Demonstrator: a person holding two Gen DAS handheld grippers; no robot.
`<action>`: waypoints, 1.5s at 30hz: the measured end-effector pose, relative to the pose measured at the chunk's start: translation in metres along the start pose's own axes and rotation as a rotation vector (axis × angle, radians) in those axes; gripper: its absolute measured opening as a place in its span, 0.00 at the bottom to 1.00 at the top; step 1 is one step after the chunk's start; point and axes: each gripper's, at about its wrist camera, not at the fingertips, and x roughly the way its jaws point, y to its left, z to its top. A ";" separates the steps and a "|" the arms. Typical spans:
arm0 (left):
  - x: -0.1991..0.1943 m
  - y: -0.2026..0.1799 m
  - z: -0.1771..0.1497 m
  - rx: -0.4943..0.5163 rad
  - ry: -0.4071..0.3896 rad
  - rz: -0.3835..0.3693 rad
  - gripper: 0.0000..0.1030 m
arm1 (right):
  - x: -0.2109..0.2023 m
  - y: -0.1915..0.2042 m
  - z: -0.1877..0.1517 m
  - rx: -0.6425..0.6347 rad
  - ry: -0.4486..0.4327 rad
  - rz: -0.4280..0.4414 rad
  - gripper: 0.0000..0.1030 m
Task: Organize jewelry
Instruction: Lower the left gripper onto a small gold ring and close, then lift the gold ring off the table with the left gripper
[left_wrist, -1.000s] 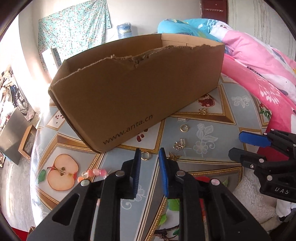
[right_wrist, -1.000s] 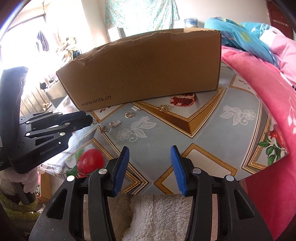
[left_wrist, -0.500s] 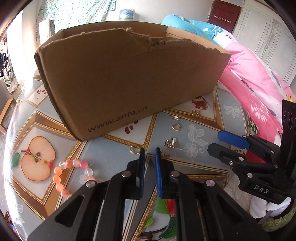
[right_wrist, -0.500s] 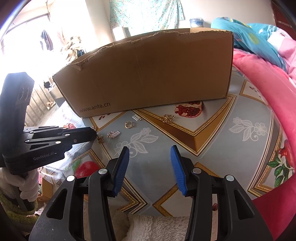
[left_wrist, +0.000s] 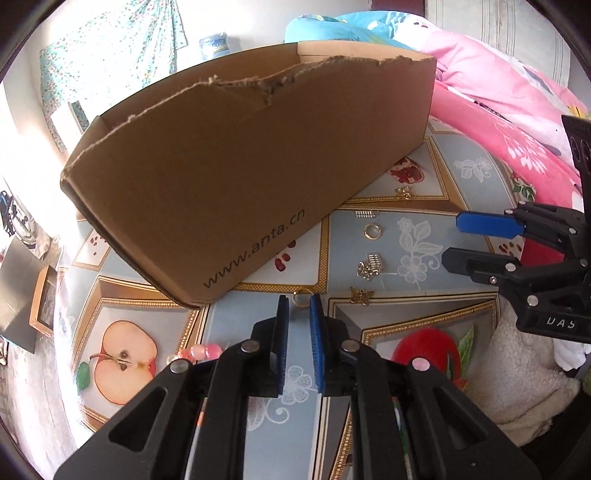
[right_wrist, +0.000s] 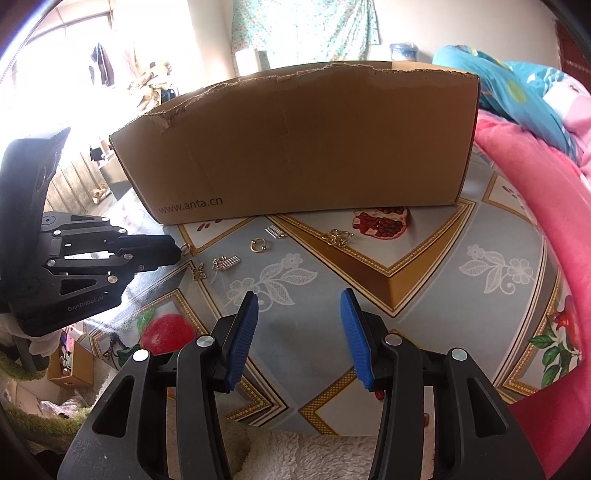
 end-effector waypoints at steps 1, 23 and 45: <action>0.001 0.000 0.000 0.011 -0.004 -0.003 0.11 | 0.000 0.001 0.000 -0.004 0.000 -0.002 0.42; 0.007 -0.004 0.009 0.169 0.006 -0.067 0.11 | 0.013 0.015 -0.002 -0.039 -0.002 -0.027 0.43; -0.003 0.018 -0.004 -0.205 -0.056 -0.039 0.10 | 0.027 0.027 0.026 -0.019 0.028 0.048 0.32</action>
